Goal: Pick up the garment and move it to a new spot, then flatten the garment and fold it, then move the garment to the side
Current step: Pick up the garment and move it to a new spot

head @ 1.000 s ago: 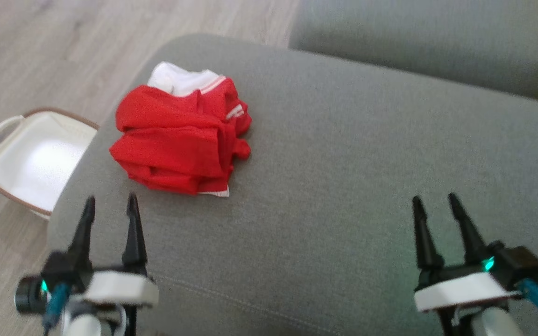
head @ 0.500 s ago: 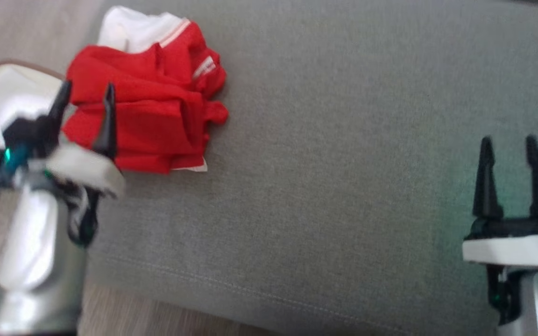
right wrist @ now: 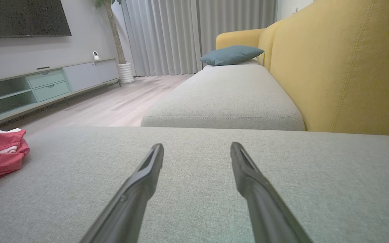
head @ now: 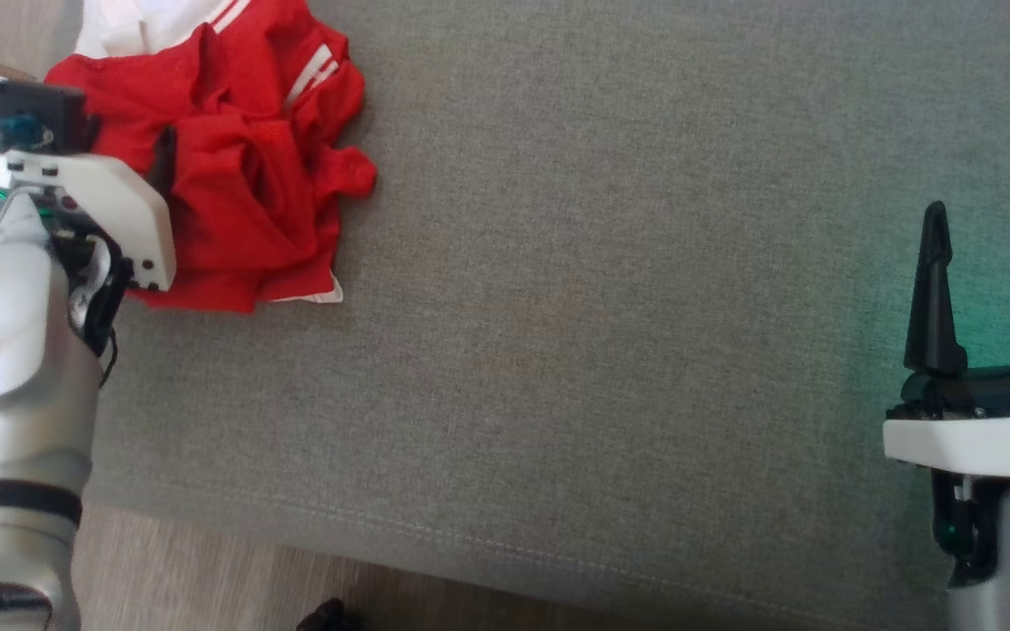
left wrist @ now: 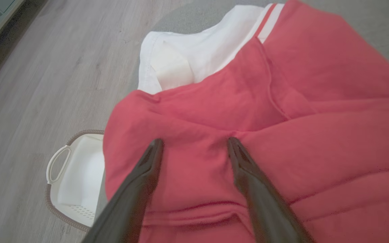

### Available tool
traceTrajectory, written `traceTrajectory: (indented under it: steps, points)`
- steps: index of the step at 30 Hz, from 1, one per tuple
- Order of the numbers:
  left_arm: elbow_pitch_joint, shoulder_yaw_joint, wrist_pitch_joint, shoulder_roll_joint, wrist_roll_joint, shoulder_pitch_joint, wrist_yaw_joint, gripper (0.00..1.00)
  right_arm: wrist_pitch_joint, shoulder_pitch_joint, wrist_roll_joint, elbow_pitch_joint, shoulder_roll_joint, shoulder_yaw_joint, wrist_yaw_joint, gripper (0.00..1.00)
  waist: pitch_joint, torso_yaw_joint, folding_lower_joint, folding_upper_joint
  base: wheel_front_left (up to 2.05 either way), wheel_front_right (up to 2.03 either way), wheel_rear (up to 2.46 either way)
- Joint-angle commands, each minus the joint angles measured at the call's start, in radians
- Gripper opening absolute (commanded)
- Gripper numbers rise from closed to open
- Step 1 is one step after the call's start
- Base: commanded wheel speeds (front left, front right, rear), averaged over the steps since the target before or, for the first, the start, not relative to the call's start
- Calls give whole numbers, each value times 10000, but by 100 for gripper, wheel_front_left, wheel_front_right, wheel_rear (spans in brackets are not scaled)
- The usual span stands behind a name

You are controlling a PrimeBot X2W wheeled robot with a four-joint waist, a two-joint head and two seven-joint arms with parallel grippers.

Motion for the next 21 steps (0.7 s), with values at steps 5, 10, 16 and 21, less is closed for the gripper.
traceTrajectory:
  steps: [5, 10, 16, 21]
  points:
    - [575, -54, -106, 521, -153, -780, -49, 100, 108, -71, -95, -537, -66, 193, 39, 100, 210, 32, -1, 0, 0, 0, 0]
    - [1182, -331, -514, 440, -365, -1119, -56, 0, 170, -59, -98, -542, -66, 234, 39, 100, 192, 94, -1, 0, 0, 0, 0]
    - [1566, -398, -1525, 534, -476, -1276, -57, 0, 60, -30, 50, -213, -66, 431, 39, 100, -323, 104, -1, 0, 0, 0, 0]
    - [1484, -224, -2503, 675, -645, -1393, 77, 0, -144, -6, 312, 204, -66, 620, 39, 100, -961, 48, -1, 0, 0, 0, 0]
